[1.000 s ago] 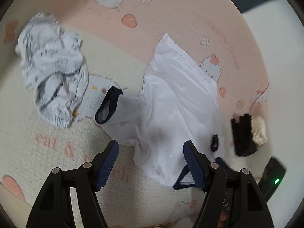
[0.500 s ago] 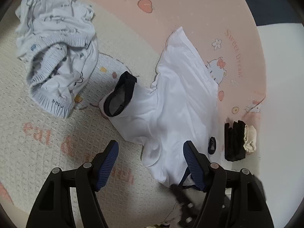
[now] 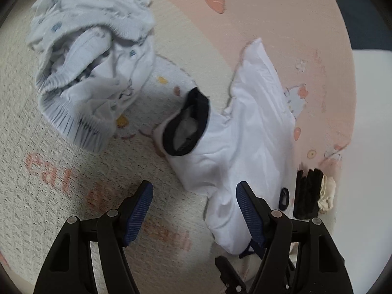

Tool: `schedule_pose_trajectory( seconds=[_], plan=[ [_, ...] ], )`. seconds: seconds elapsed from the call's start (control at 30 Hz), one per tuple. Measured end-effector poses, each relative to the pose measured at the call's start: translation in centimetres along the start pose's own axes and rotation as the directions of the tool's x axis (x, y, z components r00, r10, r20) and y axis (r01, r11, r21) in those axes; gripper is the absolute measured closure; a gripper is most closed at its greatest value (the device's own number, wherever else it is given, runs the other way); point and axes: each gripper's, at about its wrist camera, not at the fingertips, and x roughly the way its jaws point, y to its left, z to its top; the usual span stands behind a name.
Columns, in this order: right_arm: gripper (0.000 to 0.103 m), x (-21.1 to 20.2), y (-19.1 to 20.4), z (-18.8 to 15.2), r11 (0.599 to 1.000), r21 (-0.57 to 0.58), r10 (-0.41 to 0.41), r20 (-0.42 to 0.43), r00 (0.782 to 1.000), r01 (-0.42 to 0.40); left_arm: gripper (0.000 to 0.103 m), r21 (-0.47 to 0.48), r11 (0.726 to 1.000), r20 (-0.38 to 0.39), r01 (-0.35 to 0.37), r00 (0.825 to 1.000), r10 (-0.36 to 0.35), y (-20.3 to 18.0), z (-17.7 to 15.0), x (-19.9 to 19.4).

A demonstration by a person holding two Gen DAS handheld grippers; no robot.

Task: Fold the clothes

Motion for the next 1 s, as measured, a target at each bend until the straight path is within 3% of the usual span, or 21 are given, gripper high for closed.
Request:
schedule_pose_trajectory(
  seconds=[0.13,0.33,0.63,0.7,0.73,0.77,0.8,0.83,0.87,1.0],
  plan=[
    [0.033,0.7,0.7,0.2,0.999,-0.036,-0.017,0.013,1.0,0.018,0.034,-0.017,1.0,0.019,0.006,1.0,-0.006,0.1,0.8,0.3],
    [0.033,2.0,2.0,0.9,0.989,-0.094,-0.112,0.048,0.993,0.116,0.034,0.025,0.999,0.031,-0.024,0.999,0.023,-0.4,1.7,0.9],
    [0.033,2.3,4.5,1.6,0.945,-0.217,-0.218,0.14,0.966,0.244,0.034,0.034,0.999,0.023,-0.002,1.0,0.001,0.2,2.9,1.1],
    [0.037,2.5,4.8,1.7,0.937,-0.23,-0.231,0.155,0.96,0.263,0.035,0.052,0.998,0.034,-0.025,0.999,0.023,0.0,3.1,1.2],
    [0.043,2.5,4.9,1.7,0.936,-0.238,-0.225,0.162,0.961,0.259,0.042,0.066,0.997,0.043,-0.045,0.998,0.042,-0.2,3.1,1.2],
    [0.062,2.5,5.1,1.6,0.938,-0.245,-0.212,0.16,0.964,0.247,0.067,0.084,0.993,0.054,-0.079,0.996,0.074,-0.4,3.1,1.3],
    [0.082,2.5,5.2,1.5,0.94,-0.251,-0.198,0.156,0.968,0.233,0.082,0.111,0.984,0.068,-0.143,0.988,0.136,-0.7,3.1,1.4],
    [0.092,2.6,5.3,1.5,0.94,-0.257,-0.191,0.146,0.971,0.224,0.096,0.134,0.975,0.081,-0.176,0.983,0.166,-0.8,3.0,1.5],
    [0.098,2.7,5.4,1.4,0.94,-0.263,-0.187,0.135,0.973,0.217,0.096,0.156,0.965,0.096,-0.209,0.976,0.196,-0.9,2.9,1.5],
    [0.099,2.6,5.1,1.3,0.94,-0.26,-0.194,0.127,0.973,0.221,0.097,0.176,0.954,0.114,-0.242,0.968,0.225,-0.8,3.1,1.2]
  ],
)
